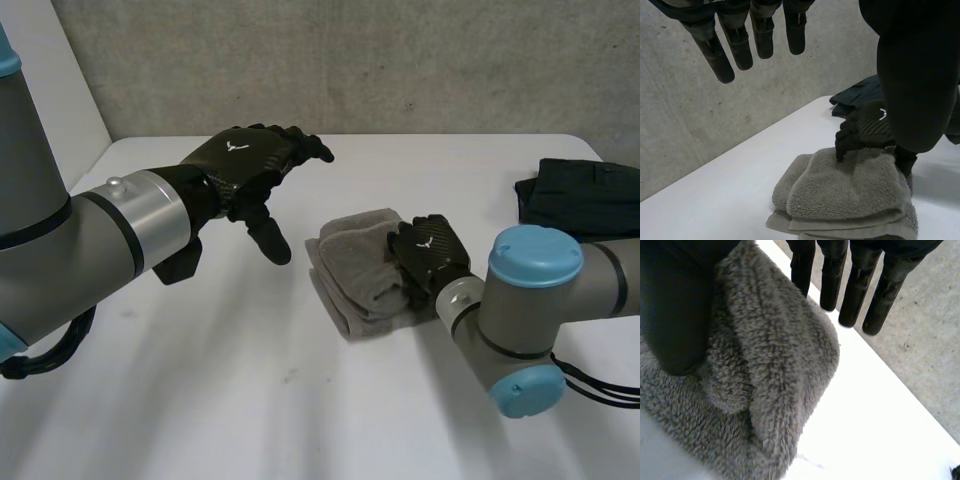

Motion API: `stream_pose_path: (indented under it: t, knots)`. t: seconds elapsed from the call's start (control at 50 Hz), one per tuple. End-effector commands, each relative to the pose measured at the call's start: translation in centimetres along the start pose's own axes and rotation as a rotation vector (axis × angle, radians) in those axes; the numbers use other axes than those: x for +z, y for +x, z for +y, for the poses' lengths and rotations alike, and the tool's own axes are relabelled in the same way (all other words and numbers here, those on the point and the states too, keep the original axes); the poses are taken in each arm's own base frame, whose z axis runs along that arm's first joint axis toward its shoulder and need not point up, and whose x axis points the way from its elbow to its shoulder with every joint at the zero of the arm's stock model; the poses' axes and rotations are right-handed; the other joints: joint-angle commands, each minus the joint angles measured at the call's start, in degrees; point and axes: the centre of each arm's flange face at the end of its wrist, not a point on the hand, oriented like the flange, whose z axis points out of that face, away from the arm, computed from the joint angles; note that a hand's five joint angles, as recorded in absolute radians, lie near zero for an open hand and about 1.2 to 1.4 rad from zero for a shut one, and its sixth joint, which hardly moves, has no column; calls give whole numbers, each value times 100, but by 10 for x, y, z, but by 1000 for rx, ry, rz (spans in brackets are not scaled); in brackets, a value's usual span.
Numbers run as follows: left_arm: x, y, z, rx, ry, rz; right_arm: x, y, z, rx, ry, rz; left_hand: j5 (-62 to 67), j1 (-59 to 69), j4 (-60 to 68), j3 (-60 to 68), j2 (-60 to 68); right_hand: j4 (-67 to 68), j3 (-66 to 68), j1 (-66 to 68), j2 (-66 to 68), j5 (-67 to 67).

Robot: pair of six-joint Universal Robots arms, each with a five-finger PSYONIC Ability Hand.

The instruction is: Fold the laundry.

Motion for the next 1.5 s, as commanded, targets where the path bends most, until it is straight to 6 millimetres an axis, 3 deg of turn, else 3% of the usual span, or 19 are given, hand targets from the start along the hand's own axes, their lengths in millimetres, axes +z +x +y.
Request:
stream_pose_path:
  t: [0.02, 0.26, 0.54, 0.9, 1.02, 1.04, 1.1, 1.24, 1.32, 1.34, 1.5]
  knots:
    - [0, -1, 0, -7, -1, 0, -14, 8, -1, 21, -25, -26, 66, -46, 4, -16, -7, -404, -389, -48, -346, -361]
    - [0, 1, 1, -6, -2, 4, -20, 3, 6, 29, -33, -61, 66, -46, 4, -16, -7, -674, -658, -318, -616, -630]
    - [0, 2, 2, -6, -4, 6, -5, -10, 17, 23, -19, -90, 66, -46, 4, -16, -7, -102, -87, 254, -44, -58]
    - [2, 2, 1, -1, 14, 4, 22, -2, 8, 15, 46, -52, 66, -46, 4, -16, -7, 604, 620, 960, 662, 648]
    - [2, 1, 2, -3, 11, 3, 27, -4, 11, 15, 46, -54, 82, -30, 21, 1, 9, 2686, 2702, 3042, 2744, 2730]
    - [2, 1, 2, -3, 11, 3, 28, -3, 11, 15, 49, -53, 82, -30, 21, 1, 9, 3756, 3772, 4112, 3814, 3800]
    - [2, 1, 2, -3, 11, 2, 28, -2, 9, 16, 55, -54, 82, -30, 21, 1, 9, 5284, 5300, 5640, 5342, 5328]
    - [2, 0, 2, -31, 11, 0, 22, 1, 1, 16, 72, -101, 82, -30, 21, 1, 9, 5292, 5307, 5648, 5350, 5336]
    - [2, -1, 2, -39, 12, -1, 23, 15, -3, 1, 71, -97, 99, -13, 38, 18, 26, 5292, 5307, 5648, 5350, 5336]
    - [2, -1, 2, -39, 12, -1, 28, 31, 3, -9, 52, -67, 99, -13, 38, 18, 26, 5292, 5307, 5648, 5350, 5336]
    - [2, -1, 2, -39, 11, -1, 44, 104, 31, -211, -38, 29, 99, -13, 37, 18, 26, 5292, 5307, 5648, 5350, 5336]
